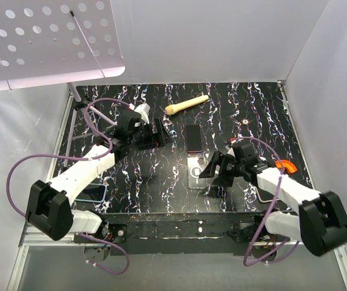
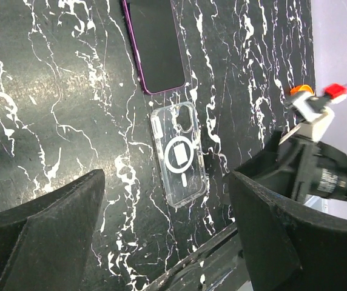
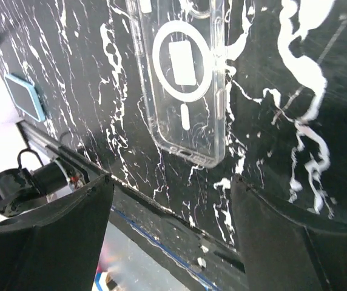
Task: Take the phone out of the phone case
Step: Place the phone case at the center of the board, then pick up the phone at the corner of the board.
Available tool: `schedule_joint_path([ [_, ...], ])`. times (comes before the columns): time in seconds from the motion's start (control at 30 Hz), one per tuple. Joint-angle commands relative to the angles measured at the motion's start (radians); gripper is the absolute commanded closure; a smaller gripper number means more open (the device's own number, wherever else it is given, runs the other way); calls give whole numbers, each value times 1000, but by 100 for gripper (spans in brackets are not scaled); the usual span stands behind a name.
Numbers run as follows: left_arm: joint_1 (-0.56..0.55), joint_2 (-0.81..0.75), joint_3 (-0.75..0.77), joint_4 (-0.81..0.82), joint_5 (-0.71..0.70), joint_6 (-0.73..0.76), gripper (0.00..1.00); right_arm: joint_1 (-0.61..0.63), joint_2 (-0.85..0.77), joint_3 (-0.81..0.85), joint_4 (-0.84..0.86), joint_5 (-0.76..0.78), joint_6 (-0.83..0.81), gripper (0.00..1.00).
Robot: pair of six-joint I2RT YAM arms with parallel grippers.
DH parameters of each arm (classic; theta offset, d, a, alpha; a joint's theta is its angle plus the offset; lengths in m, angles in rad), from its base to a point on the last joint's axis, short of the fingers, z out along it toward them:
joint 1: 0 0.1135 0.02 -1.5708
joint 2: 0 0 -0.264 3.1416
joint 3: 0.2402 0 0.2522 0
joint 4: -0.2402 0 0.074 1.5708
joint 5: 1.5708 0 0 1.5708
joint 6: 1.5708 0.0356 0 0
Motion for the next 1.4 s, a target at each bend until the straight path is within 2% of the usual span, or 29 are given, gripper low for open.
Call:
schedule_joint_path([
  [0.0,-3,-32,55,0,4,26,18,3,-183,155,-380,286,-12,16],
  [0.07,-4,-30,69,0,5,26,18,-4,-240,224,-509,448,15,15],
  [0.1,-4,-30,80,0,10,26,18,-9,-260,246,-575,623,52,15],
  [0.17,-10,-32,92,1,19,26,18,-32,-278,286,-719,843,191,14],
  [0.2,-15,-32,97,0,25,27,18,-56,-277,298,-789,928,256,14],
  [0.27,-21,-39,97,0,31,24,18,-136,-268,316,-875,987,331,13],
  [0.53,-32,-99,63,7,62,10,18,-708,-246,218,-798,798,215,13],
  [0.73,-38,-121,45,29,79,1,17,-1019,-183,102,-628,610,82,12],
  [0.93,-44,-127,35,46,87,-4,16,-1063,-93,77,-521,519,-15,10],
  [1.07,-46,-116,35,52,96,-8,16,-1061,-33,80,-501,531,-17,10],
  [1.23,-46,-114,28,66,97,-10,16,-1057,80,128,-525,540,-15,9],
  [1.37,-46,-105,17,76,100,-19,16,-1022,217,217,-611,580,-15,9],
])
